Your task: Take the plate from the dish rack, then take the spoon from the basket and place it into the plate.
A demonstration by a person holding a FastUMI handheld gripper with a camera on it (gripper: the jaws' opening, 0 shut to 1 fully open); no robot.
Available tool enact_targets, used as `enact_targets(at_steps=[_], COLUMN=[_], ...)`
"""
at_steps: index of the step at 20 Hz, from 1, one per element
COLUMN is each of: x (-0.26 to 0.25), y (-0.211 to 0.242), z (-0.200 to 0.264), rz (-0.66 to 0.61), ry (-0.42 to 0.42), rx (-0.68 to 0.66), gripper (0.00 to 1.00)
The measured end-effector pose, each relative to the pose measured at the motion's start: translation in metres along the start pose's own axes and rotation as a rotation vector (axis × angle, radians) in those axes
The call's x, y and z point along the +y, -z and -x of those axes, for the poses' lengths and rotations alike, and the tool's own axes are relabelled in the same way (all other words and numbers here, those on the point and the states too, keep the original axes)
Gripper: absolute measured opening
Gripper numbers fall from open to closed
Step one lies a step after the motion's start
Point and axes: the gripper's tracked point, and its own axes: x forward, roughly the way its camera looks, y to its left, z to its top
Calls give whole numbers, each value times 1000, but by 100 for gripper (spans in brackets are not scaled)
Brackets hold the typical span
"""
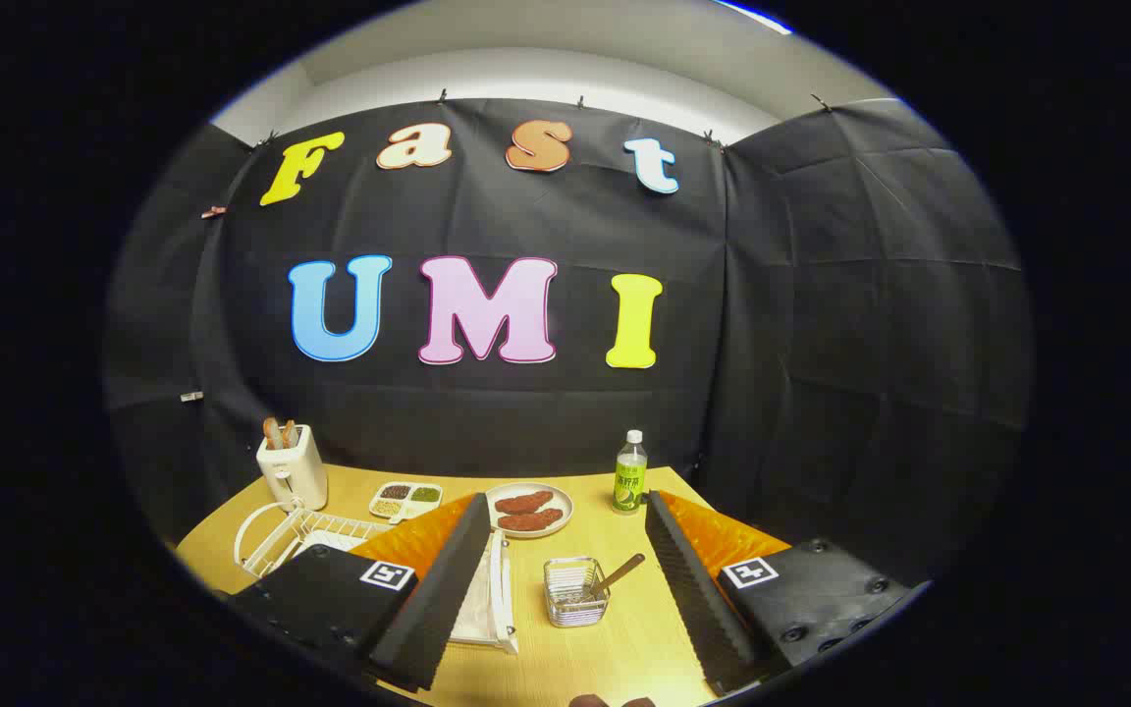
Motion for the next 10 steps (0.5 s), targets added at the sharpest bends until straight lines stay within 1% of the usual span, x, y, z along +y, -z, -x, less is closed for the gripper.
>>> enact_targets(at_steps=[10], x=[29], y=[7], z=[-9], rz=[7], ry=[-52], rx=[29], gripper=[98])
